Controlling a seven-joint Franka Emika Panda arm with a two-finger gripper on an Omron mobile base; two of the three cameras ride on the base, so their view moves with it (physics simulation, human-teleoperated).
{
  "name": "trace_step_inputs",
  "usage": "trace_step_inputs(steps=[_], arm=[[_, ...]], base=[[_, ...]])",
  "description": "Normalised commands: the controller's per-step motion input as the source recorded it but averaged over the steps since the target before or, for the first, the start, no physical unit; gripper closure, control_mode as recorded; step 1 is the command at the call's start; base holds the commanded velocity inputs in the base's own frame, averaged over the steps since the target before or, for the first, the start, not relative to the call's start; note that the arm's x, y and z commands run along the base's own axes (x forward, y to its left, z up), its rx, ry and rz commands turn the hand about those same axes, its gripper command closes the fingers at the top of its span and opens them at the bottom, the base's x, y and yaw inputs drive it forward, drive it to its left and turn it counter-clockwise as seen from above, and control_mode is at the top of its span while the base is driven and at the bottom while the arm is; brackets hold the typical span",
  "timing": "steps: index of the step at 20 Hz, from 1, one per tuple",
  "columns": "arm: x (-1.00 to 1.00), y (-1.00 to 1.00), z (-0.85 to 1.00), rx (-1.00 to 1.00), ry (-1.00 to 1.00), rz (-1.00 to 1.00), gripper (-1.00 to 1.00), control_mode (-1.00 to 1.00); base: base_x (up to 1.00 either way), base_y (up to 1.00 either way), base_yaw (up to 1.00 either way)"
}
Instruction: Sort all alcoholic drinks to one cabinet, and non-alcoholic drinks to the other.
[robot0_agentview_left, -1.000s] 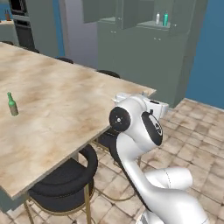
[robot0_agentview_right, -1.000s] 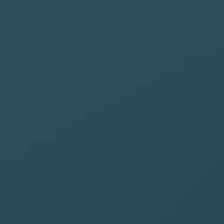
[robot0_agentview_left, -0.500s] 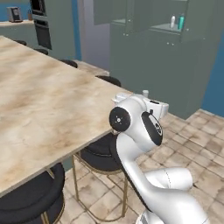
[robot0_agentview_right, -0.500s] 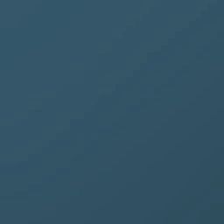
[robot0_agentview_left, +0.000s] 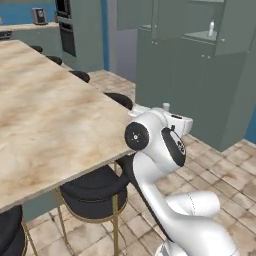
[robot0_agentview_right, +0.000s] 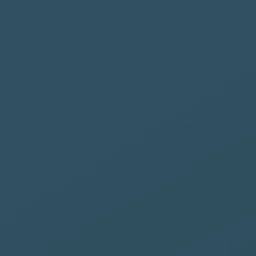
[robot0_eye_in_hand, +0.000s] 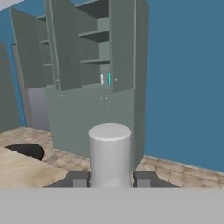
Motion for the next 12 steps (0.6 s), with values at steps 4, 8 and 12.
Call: trace_step_inputs(steps=[4,8,12], arm=[[0.0,0.0,0.0,0.0,0.0,0.0,1.0,1.0],[0.0,0.0,0.0,0.0,0.0,0.0,1.0,1.0],[0.0,0.0,0.0,0.0,0.0,0.0,1.0,1.0]], base=[[0.36,-0.86,0.29],[0.36,-0.83,0.29],[0.38,-0.78,0.28]])
